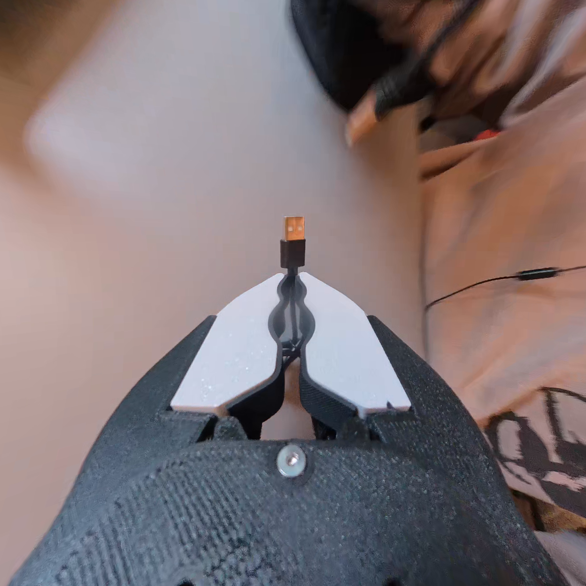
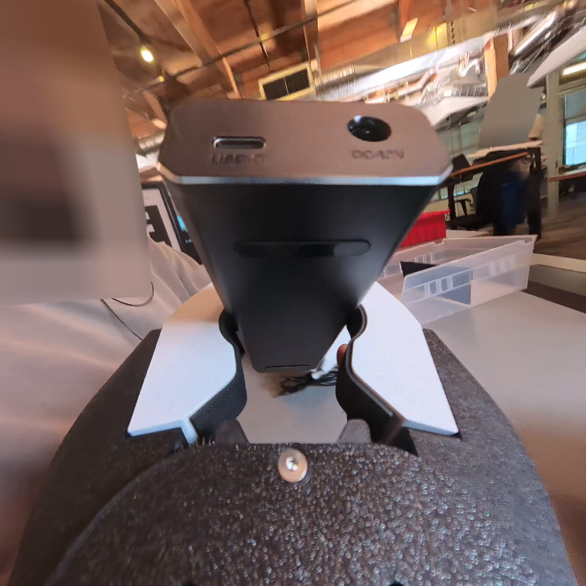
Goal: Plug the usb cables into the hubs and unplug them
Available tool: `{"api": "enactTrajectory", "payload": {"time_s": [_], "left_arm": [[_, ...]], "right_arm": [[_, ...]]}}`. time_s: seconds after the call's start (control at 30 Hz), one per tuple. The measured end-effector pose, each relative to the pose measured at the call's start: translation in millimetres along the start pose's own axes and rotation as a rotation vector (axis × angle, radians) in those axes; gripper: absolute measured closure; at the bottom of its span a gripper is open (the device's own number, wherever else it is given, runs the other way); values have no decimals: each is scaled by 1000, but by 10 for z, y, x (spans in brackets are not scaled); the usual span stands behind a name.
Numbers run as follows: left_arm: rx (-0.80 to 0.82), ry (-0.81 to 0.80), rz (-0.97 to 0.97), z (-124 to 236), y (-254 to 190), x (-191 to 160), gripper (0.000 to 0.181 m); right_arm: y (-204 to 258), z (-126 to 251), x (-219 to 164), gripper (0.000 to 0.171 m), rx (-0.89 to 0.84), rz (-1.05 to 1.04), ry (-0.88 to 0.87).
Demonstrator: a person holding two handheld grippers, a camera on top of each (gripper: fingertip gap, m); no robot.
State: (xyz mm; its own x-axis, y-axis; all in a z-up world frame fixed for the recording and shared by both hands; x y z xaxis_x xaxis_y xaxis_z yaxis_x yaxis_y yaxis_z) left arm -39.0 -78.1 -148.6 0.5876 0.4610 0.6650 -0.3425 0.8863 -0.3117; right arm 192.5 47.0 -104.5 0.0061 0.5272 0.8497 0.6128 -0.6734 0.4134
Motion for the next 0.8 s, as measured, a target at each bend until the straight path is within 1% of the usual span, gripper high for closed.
{"api": "enactTrajectory", "payload": {"time_s": [0.07,0.13,0.27,0.4,0.57,0.67,0.73,0.8], "left_arm": [[-89,-59,-48,-79,-106,127,178],[-123,-82,-89,-89,-198,258,178],[-52,-21,-91,-18,-147,390,178],[-45,49,-76,-39,-55,438,179],[-50,53,-52,7,42,498,178],[-64,68,-66,60,23,571,178],[-82,79,-101,133,-24,638,178],[-52,77,-101,248,17,683,178]], "right_arm": [[-33,-52,-75,101,-45,23,77],[-65,-93,-135,101,-70,27,138],[-78,-187,-235,101,-90,51,251],[-44,-287,-331,101,-134,130,356],[-3,-368,-417,101,-180,239,470],[16,-425,-480,101,-185,270,533],[30,-453,-507,101,-179,283,556],[46,-466,-511,101,-162,276,552]]}}
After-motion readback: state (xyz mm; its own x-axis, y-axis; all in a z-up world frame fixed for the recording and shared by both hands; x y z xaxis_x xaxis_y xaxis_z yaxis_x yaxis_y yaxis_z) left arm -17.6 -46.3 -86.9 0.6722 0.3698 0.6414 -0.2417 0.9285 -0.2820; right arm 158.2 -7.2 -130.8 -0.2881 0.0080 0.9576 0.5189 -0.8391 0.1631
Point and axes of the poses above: each gripper's, where its closed fingertips meet, z back along the fingers, x out of its top, y = z × x across the jaws, the point moved 10 cm from there along z, back along the fingers, and after that the axes turned 11 degrees about -z, right-handed, at the moved point
